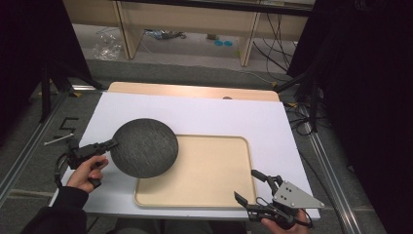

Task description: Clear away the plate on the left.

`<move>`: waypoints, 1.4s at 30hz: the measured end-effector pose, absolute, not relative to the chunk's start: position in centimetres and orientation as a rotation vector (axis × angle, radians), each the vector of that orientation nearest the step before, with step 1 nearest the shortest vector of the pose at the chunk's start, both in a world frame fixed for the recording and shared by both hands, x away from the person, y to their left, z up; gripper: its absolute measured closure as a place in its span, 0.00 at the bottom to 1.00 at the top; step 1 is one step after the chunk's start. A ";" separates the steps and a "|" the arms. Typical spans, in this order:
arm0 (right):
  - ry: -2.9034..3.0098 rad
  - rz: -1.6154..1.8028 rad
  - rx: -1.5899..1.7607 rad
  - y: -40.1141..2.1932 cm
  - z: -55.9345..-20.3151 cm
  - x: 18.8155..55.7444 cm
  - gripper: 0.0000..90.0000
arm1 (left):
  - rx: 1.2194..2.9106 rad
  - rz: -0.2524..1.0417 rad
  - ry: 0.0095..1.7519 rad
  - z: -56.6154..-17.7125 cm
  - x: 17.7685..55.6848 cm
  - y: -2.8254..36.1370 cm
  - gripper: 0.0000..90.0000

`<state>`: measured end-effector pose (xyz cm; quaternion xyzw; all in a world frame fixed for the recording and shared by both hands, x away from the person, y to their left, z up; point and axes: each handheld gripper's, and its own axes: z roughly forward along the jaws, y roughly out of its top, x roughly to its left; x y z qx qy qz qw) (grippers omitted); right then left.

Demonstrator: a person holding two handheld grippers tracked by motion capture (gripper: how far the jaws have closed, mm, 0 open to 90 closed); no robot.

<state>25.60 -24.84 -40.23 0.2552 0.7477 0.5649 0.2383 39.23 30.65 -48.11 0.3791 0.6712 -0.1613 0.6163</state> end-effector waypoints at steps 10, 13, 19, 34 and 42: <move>2.052 1.553 0.689 -24.7 -40.4 25.6 0.23 | 0.951 -0.439 1.512 -47.9 39.5 26.5 0.90; 2.048 1.560 0.690 -24.7 -40.4 25.7 0.23 | 0.974 -0.449 1.506 -48.0 39.6 25.4 0.90; 2.066 1.537 0.694 -24.7 -40.4 25.6 0.23 | 0.996 -0.481 1.532 -48.5 40.0 23.5 0.89; 2.067 1.540 0.693 -24.6 -40.4 25.6 0.23 | 1.032 -0.445 1.560 -49.4 39.9 21.4 0.89; 2.064 1.541 0.692 -24.7 -40.4 25.6 0.23 | 1.105 -0.439 1.570 -49.9 39.9 20.2 0.91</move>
